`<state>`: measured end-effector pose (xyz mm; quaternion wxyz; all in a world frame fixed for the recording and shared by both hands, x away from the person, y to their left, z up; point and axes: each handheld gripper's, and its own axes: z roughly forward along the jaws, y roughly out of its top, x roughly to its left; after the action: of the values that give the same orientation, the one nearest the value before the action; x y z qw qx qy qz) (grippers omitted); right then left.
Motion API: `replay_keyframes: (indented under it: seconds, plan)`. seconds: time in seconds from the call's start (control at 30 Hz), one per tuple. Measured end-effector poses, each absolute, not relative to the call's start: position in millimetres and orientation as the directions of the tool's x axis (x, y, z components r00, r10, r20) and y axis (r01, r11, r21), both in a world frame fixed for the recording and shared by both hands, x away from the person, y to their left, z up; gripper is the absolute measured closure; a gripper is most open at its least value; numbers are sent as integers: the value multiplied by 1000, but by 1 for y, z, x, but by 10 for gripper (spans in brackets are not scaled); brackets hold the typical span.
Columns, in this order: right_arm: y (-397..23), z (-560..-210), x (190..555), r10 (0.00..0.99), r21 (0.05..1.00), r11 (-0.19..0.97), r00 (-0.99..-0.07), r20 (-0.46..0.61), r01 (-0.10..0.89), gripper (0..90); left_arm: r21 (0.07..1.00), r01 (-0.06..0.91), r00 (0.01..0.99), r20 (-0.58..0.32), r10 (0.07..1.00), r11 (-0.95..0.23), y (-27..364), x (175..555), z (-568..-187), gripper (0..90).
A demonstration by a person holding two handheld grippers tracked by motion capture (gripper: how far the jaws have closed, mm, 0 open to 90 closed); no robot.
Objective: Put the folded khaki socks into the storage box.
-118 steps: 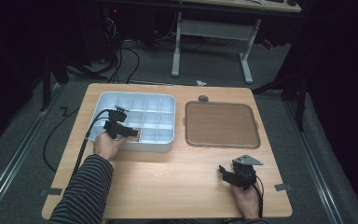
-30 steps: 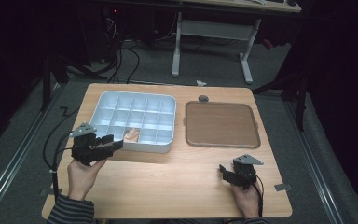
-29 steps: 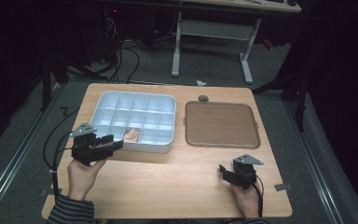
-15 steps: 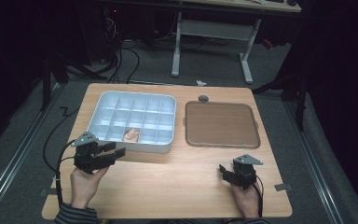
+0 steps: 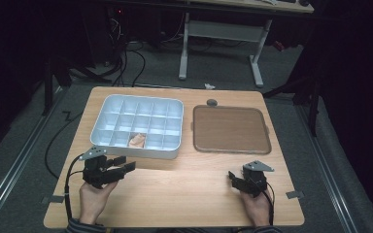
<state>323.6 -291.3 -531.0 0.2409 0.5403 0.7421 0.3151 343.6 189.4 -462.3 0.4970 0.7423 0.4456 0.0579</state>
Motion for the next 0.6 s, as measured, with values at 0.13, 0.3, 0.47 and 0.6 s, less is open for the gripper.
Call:
replay_keyframes:
  seconds: [0.13,0.3,0.47,0.6]
  plan:
    - [-291,-531,324,954,728,218,-300,-17,650,362,785,611,593,-373,714,-98,189,341,-467,461]
    - [-291,-531,324,954,728,218,-300,-18,650,364,781,617,593,-380,709,-97,187,339,-471,448]
    - [-291,-531,324,954,728,217,-300,-16,650,367,771,626,589,-370,718,-117,181,337,-476,443]
    - [-292,-531,323,953,729,217,-301,-15,649,373,771,615,602,-324,730,-165,168,332,-484,441]
